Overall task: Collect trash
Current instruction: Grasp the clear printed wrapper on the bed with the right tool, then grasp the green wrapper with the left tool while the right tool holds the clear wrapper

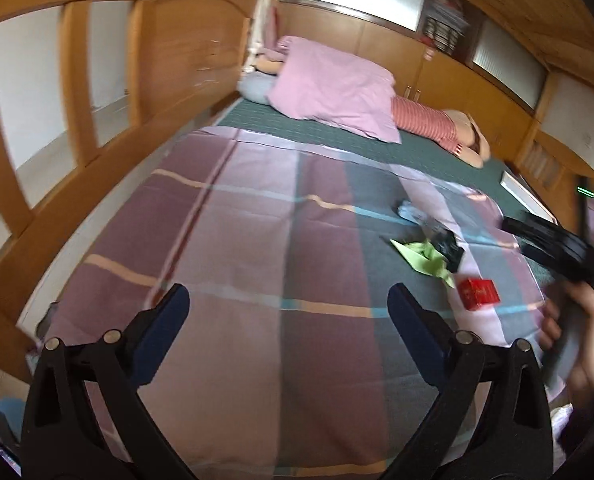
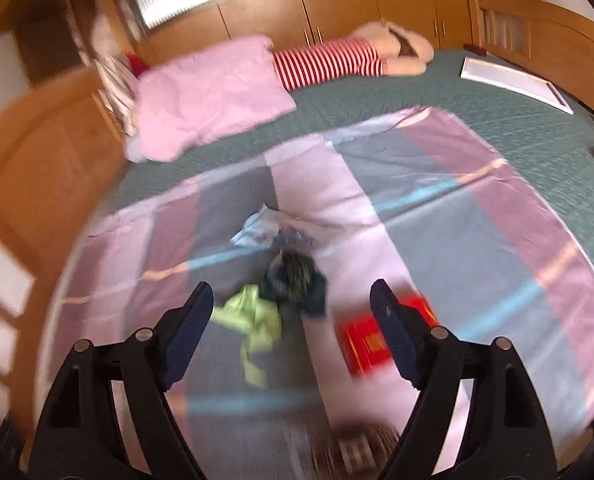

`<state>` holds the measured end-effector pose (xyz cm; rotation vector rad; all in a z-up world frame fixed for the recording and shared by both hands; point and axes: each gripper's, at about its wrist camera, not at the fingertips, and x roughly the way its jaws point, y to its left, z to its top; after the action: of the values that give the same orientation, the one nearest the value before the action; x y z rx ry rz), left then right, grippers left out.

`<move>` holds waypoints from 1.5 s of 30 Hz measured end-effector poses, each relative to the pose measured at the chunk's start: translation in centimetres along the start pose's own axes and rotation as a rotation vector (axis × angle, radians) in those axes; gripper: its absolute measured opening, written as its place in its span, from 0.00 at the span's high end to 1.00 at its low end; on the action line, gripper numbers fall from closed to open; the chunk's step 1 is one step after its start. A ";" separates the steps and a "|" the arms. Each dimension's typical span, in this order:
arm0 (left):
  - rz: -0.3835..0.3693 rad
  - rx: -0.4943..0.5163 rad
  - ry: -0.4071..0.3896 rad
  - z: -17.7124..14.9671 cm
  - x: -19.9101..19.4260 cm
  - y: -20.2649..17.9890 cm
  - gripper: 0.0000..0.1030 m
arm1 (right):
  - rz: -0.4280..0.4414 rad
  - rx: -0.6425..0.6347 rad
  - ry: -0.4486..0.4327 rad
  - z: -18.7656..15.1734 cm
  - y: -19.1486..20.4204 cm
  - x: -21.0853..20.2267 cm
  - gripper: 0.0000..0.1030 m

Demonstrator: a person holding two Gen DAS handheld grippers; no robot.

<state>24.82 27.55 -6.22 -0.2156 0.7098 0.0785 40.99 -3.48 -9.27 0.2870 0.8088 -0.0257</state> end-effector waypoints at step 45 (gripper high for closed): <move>0.094 -0.233 0.235 0.9 4.6 10.5 0.04 | 0.277 -0.032 0.049 -8.7 12.4 -0.5 0.63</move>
<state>27.36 37.98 -10.30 -0.4190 0.9454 0.2290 36.09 10.71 -11.60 0.3690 0.8111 0.2548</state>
